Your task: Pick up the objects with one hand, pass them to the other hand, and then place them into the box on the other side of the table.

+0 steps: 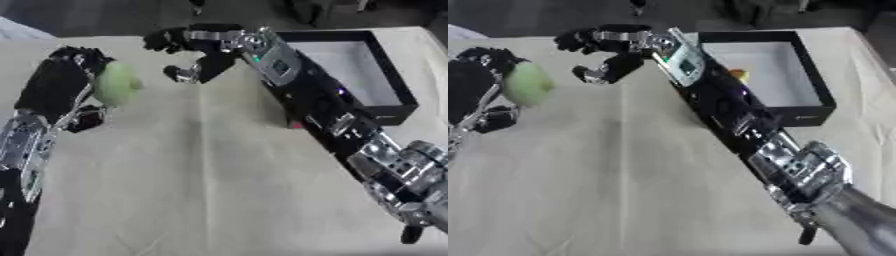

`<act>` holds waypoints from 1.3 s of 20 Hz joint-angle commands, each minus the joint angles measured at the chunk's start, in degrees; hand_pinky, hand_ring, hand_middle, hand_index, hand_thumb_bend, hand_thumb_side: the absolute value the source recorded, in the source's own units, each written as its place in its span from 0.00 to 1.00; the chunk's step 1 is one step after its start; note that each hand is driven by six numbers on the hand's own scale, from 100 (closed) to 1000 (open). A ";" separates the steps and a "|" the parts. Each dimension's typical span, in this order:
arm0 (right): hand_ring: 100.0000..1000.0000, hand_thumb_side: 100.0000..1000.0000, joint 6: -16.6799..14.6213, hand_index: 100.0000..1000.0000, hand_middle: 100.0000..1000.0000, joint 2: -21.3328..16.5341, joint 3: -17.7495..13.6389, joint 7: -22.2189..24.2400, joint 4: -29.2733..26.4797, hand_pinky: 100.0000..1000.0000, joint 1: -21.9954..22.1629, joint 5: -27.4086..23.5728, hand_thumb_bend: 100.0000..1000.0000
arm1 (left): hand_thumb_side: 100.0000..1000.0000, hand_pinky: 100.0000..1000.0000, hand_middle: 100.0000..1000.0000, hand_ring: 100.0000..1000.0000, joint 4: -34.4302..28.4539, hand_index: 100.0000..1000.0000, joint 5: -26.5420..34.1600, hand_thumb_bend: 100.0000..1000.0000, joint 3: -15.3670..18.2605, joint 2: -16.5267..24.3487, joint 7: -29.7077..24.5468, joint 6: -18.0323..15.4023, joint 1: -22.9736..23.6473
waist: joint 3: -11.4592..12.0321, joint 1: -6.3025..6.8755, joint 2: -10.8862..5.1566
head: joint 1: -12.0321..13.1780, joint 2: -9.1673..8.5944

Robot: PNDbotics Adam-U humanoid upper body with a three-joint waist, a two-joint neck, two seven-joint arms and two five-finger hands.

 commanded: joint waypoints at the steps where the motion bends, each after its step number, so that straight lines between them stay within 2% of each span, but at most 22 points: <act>1: 1.00 0.37 -1.21 1.00 0.96 1.26 0.00 -1.75 2.08 1.00 -1.82 3.12 0.00 | 0.00 0.72 0.53 0.61 -1.96 0.61 -0.85 0.08 0.66 -0.88 0.78 0.26 -0.57 | 0.17 0.10 -1.56 | -0.58 0.41; 5: 1.00 0.37 -2.97 1.00 0.96 2.58 -0.20 -3.26 4.25 1.00 -2.10 6.07 0.00 | 0.00 0.72 0.52 0.60 -2.75 0.61 -1.31 0.07 0.88 -2.10 1.14 0.92 -0.01 | 0.26 -0.01 -1.56 | -0.79 0.43; 6: 1.00 0.39 -3.33 1.00 0.96 2.96 -0.19 -3.41 4.67 1.00 -2.18 6.54 0.00 | 0.00 0.71 0.50 0.58 -3.21 0.58 -1.13 0.02 1.10 -2.63 1.49 1.16 0.18 | 0.37 -0.08 -1.53 | -0.92 0.40; 10: 1.00 0.39 -4.75 1.00 0.96 4.48 -0.20 -3.36 6.07 1.00 -2.53 7.81 0.00 | 0.00 0.71 0.49 0.57 -4.75 0.58 -0.49 0.00 1.54 -4.13 2.68 1.86 0.65 | 0.73 -0.20 -1.53 | -1.41 0.27; 14: 1.00 0.41 -5.19 1.00 0.96 5.76 -0.41 -2.75 6.12 1.00 -2.80 7.02 0.00 | 0.00 0.71 0.49 0.57 -5.15 0.57 -0.86 0.00 1.73 -5.22 2.11 1.99 0.88 | 0.92 -0.34 -1.47 | -1.70 0.49; 21: 1.00 0.44 -4.13 1.00 0.96 5.96 -0.41 -0.80 4.74 1.00 -2.79 4.91 0.00 | 0.00 0.71 0.48 0.57 -4.50 0.57 -2.82 0.04 2.04 -5.90 0.76 2.25 0.96 | 0.88 -0.39 -1.33 | -1.63 0.60; 22: 1.00 0.39 -4.05 1.00 0.96 5.79 -0.42 -0.69 4.38 1.00 -2.86 4.52 0.00 | 0.00 0.71 0.48 0.57 -4.28 0.57 -3.09 0.04 2.09 -5.85 0.67 2.32 0.96 | 0.85 -0.36 -1.33 | -1.60 0.60; 26: 1.00 0.31 -4.04 1.00 0.96 4.80 -0.22 -0.84 3.36 1.00 -3.09 4.26 0.00 | 0.00 0.71 0.48 0.56 -3.22 0.57 -4.24 0.05 2.27 -5.39 0.54 2.80 0.84 | 0.69 -0.23 -1.44 | -1.57 0.59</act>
